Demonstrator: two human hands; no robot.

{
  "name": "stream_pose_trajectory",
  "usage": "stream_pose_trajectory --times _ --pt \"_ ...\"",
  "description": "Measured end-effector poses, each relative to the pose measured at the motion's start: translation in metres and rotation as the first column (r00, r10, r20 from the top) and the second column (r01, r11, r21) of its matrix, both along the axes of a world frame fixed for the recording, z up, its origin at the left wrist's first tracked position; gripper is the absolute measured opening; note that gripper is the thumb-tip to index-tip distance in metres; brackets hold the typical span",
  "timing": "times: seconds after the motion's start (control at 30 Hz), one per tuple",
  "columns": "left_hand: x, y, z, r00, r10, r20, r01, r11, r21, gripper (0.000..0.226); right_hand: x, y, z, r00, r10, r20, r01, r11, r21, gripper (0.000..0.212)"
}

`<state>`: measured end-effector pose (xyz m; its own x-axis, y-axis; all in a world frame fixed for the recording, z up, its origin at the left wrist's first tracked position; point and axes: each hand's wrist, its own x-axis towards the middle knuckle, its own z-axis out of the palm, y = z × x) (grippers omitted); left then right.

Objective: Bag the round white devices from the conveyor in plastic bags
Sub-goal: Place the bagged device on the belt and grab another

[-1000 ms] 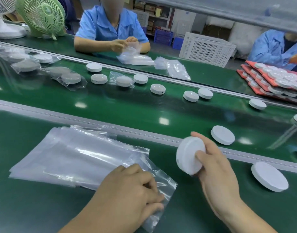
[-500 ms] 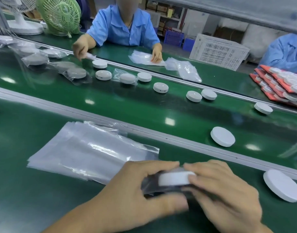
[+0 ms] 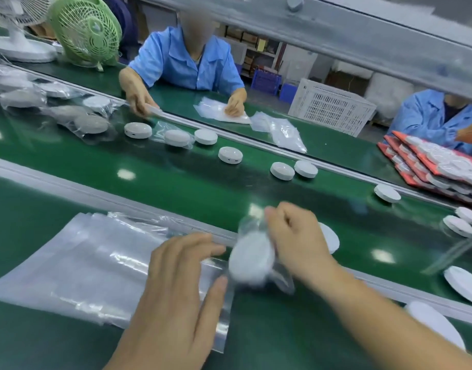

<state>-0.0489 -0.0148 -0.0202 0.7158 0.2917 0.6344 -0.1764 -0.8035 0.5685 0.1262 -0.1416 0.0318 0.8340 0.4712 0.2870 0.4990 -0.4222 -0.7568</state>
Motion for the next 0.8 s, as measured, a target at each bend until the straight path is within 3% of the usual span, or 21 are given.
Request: stream_pose_trajectory --times 0.07,0.13,0.17,0.23,0.33,0.47,0.53,0.6,0.63,0.73,0.8 --pt "0.003 0.013 -0.005 0.996 0.021 -0.089 0.005 0.958 0.286 0.028 0.056 0.018 0.007 0.973 -0.153 -0.173 0.163 0.986 0.043 0.039" --pt "0.004 0.021 -0.009 0.982 -0.023 -0.186 0.092 0.922 0.375 0.025 0.106 0.034 0.010 0.910 -0.229 -0.345 0.257 0.966 0.036 0.030" --pt "0.004 0.022 -0.011 0.971 -0.054 -0.231 0.143 0.911 0.387 0.026 0.125 0.040 0.009 0.899 -0.276 -0.341 0.274 0.960 -0.054 0.028" --pt "0.006 0.020 -0.016 0.954 -0.117 -0.275 0.223 0.890 0.398 0.023 0.150 0.050 0.003 0.914 -0.307 -0.264 0.215 0.921 -0.326 0.029" --pt "0.007 0.020 -0.016 0.940 -0.149 -0.306 0.267 0.880 0.393 0.019 0.150 0.053 -0.004 0.976 -0.205 -0.073 0.104 0.737 -0.668 0.045" --pt "0.004 0.016 -0.011 0.934 -0.143 -0.327 0.270 0.882 0.387 0.012 0.118 0.022 -0.021 0.995 -0.089 0.039 0.082 0.549 -0.832 0.081" --pt "0.001 0.013 -0.007 0.933 -0.161 -0.321 0.277 0.891 0.359 0.006 0.097 -0.009 -0.032 0.979 0.033 0.199 0.158 0.488 -0.859 0.081" --pt "-0.002 0.012 -0.004 0.935 -0.155 -0.319 0.260 0.911 0.319 0.009 0.086 -0.040 -0.040 0.936 0.061 0.346 0.246 0.589 -0.770 0.057" --pt "-0.004 0.011 -0.002 0.936 -0.143 -0.321 0.241 0.926 0.290 0.013 0.082 -0.052 -0.039 0.936 -0.008 0.351 0.264 0.676 -0.689 0.046" --pt "-0.008 0.007 0.003 0.948 -0.109 -0.300 0.162 0.974 0.157 0.021 0.057 -0.077 -0.026 0.970 -0.230 0.074 0.241 0.925 -0.293 0.035" --pt "-0.010 0.004 0.007 0.957 -0.092 -0.274 0.115 0.991 0.071 0.020 0.029 -0.094 -0.019 0.985 -0.143 0.095 0.161 0.963 -0.218 0.033"
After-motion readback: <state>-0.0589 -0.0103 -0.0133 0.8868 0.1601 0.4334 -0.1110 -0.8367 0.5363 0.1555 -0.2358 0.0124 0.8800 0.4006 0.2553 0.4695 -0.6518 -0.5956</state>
